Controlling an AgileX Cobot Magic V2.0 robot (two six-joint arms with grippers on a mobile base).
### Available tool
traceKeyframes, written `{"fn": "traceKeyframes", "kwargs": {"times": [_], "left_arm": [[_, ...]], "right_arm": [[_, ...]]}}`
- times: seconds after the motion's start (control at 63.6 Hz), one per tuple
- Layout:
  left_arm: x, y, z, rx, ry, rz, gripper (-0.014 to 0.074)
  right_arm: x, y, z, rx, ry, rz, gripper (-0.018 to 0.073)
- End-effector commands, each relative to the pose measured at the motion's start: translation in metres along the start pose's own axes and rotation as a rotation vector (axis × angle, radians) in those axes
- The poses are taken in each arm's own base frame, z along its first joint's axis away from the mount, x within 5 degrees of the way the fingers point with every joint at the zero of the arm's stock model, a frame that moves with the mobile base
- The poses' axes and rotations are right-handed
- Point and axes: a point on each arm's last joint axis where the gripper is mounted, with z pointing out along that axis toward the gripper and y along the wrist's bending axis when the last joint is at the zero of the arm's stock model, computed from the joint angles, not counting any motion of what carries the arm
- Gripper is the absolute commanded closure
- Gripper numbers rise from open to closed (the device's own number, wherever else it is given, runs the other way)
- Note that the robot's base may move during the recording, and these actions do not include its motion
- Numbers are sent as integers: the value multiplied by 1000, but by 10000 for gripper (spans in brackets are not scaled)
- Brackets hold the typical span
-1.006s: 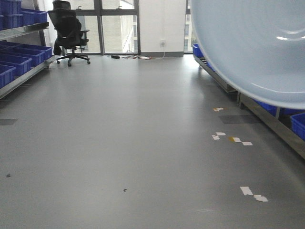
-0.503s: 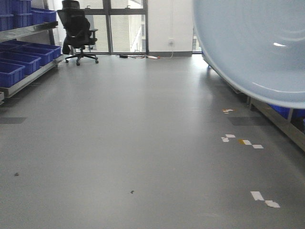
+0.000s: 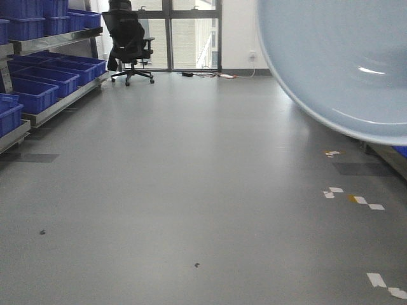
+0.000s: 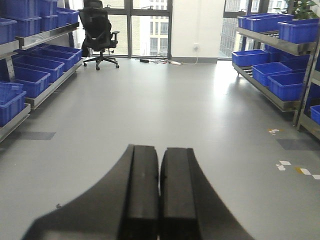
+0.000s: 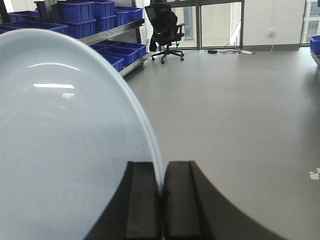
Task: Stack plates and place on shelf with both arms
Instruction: 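Drive the base away from the table carrying the plate stack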
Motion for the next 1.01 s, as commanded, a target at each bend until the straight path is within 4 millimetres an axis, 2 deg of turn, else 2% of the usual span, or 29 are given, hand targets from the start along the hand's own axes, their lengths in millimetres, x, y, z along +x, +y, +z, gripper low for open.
{"fn": "traceKeyframes", "kwargs": {"times": [0.0, 0.99], "left_arm": [[-17, 1, -1, -12, -104, -10, 516], [-17, 1, -1, -12, -104, -10, 516]], "right_arm": [[-20, 1, -1, 2, -137, -5, 510], [-20, 1, -1, 2, -137, -5, 510]]}}
